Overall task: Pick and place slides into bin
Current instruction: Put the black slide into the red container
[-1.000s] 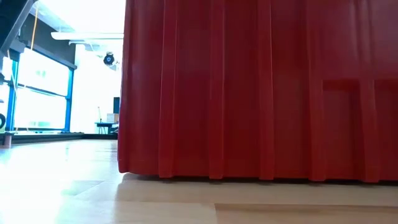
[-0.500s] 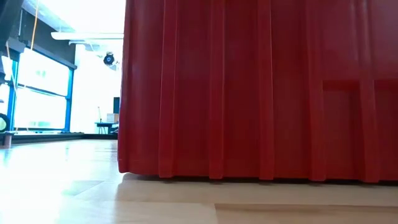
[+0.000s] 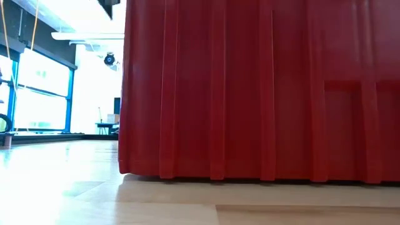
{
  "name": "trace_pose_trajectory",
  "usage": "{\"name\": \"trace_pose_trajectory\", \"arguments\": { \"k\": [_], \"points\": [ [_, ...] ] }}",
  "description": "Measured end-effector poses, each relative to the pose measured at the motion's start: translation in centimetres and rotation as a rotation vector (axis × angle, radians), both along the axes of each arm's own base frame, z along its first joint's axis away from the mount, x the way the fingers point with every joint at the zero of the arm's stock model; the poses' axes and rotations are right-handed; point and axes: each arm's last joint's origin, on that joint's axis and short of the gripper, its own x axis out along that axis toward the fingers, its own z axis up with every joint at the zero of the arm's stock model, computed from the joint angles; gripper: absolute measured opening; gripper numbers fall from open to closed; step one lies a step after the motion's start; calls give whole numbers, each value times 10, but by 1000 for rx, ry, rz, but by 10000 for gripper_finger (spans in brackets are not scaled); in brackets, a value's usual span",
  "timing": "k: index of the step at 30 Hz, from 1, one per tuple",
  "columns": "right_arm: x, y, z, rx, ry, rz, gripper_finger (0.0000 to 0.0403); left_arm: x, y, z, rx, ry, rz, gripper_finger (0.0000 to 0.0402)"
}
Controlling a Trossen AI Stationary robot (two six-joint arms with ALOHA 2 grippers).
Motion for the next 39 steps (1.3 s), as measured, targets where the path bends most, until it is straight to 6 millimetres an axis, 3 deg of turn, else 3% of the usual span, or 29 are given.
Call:
{"name": "trace_pose_trajectory", "arguments": {
  "k": [5, 10, 18, 27, 39],
  "points": [
    [0, -2, -1, 56, 5, -109, 0, -40, -22, -31, -167, 43, 70, 234],
    [-1, -3, -1, 120, -2, -171, 0, -54, -52, -56, -313, -18, -37, 234],
    [-1, -3, -1, 193, -8, -204, 0, -48, -98, -91, -497, -68, -175, 234],
    [-1, -2, -2, 135, 9, -162, 0, -27, -137, -122, -586, -207, -65, 234],
    [-1, 0, -7, 104, 69, -73, 0, 6, -177, -174, -730, 59, 97, 234]
  ]
}}
